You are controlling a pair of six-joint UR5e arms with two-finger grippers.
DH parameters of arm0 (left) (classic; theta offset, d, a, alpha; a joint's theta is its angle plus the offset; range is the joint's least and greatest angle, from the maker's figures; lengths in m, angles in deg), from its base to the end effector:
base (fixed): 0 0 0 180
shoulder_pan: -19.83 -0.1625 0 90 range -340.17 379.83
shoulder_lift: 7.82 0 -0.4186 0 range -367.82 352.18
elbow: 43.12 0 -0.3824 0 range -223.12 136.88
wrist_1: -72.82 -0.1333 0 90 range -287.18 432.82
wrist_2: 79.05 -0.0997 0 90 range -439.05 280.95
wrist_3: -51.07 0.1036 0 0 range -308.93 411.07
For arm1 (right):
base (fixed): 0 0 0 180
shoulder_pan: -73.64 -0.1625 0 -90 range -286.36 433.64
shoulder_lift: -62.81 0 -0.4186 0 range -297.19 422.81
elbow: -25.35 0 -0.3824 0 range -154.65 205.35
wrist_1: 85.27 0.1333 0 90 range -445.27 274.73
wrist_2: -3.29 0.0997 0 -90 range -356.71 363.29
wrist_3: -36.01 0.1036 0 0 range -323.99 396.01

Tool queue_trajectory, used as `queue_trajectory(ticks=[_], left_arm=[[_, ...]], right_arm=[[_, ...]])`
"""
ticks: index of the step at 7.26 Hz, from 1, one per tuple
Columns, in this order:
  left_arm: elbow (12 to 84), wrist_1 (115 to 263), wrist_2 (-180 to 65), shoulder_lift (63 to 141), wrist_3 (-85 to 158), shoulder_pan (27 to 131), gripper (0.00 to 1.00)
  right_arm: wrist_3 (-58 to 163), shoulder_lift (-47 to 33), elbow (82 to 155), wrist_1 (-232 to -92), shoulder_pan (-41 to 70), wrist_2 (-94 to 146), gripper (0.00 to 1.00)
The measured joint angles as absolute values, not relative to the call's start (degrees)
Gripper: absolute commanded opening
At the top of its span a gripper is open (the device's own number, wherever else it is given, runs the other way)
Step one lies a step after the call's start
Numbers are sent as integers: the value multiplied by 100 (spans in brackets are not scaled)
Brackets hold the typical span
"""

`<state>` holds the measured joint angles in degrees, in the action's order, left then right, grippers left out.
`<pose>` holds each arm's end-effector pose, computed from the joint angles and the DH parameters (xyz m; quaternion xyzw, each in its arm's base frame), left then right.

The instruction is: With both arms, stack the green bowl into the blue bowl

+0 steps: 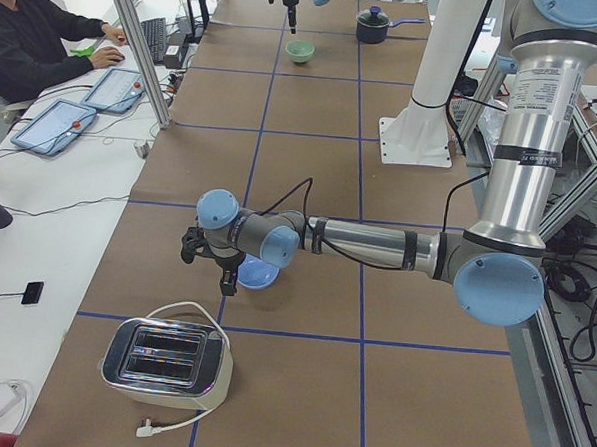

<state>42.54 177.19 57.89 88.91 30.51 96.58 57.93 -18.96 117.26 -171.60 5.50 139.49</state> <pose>0.0693 -0.5456 0.6012 0.0133 0.4159 0.0001 0.9093 -0.1506 -0.5325 0.5553 -0.0426 -0.4026 -0.0467 0.9132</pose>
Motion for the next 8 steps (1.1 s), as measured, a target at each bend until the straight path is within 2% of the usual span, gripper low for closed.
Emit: queue_trajectory(ticks=[4, 8], left_arm=[[3503, 18536, 5767, 9070, 2909, 9329, 98], [3263, 18858, 5748, 9071, 2828, 9075, 97]], right_arm=[[5775, -1988, 11661, -17167, 678, 13952, 100], [5780, -2025, 11612, -17158, 743, 13940, 100]])
